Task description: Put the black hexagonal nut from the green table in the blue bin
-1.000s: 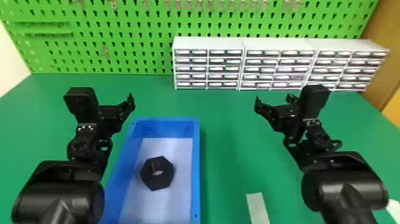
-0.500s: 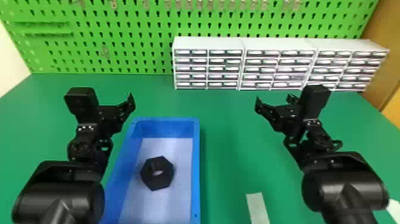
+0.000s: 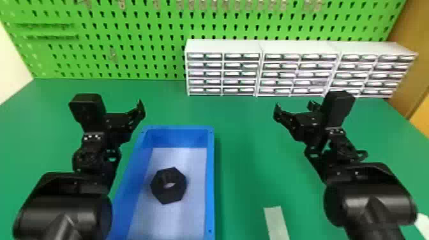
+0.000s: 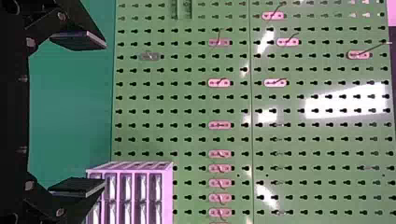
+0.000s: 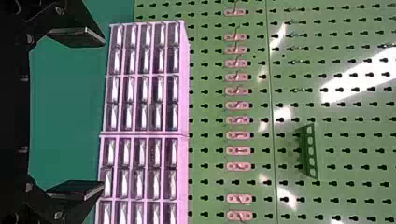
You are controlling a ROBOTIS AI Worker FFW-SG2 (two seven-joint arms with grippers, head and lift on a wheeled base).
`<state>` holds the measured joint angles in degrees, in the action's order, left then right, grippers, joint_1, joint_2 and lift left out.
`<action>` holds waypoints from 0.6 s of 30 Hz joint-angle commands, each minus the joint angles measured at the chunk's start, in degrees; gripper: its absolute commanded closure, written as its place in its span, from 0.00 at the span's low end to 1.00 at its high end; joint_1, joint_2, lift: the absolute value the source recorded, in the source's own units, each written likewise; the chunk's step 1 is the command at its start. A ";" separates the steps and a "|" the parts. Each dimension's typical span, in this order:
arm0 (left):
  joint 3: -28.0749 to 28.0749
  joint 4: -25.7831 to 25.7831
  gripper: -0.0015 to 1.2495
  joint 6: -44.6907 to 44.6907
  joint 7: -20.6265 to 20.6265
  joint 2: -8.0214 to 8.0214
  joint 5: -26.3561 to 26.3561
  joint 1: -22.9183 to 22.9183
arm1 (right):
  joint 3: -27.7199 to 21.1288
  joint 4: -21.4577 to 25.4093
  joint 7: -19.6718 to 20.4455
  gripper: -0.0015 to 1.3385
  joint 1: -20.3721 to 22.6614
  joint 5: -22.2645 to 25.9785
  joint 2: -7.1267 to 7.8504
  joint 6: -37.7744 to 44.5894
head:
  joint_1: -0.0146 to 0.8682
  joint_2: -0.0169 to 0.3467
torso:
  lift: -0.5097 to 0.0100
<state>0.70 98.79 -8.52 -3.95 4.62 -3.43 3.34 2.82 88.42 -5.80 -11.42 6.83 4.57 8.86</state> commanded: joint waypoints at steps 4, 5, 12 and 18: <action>-0.09 0.00 0.19 0.00 0.00 0.04 0.00 -0.09 | -0.01 0.00 0.00 0.16 0.09 0.03 -0.09 -0.07 | 0.79 0.19 | 0.80; -0.09 0.00 0.19 0.00 0.00 -0.05 0.00 -0.09 | -0.01 0.00 0.00 0.16 0.09 0.03 -0.09 -0.07 | 0.79 0.19 | 0.80; -0.09 0.00 0.19 0.00 0.00 0.04 0.09 -0.18 | -0.09 0.00 0.00 0.16 0.17 0.03 -0.09 -0.34 | 0.79 0.19 | 0.80; -0.09 0.00 0.19 0.00 0.00 0.04 0.18 -0.18 | 0.08 0.00 0.00 0.16 0.17 0.03 -0.09 -0.34 | 0.79 0.19 | 0.80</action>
<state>0.60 98.79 -8.52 -3.95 4.60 -3.33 3.16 2.77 88.42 -5.80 -11.25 6.86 4.48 8.53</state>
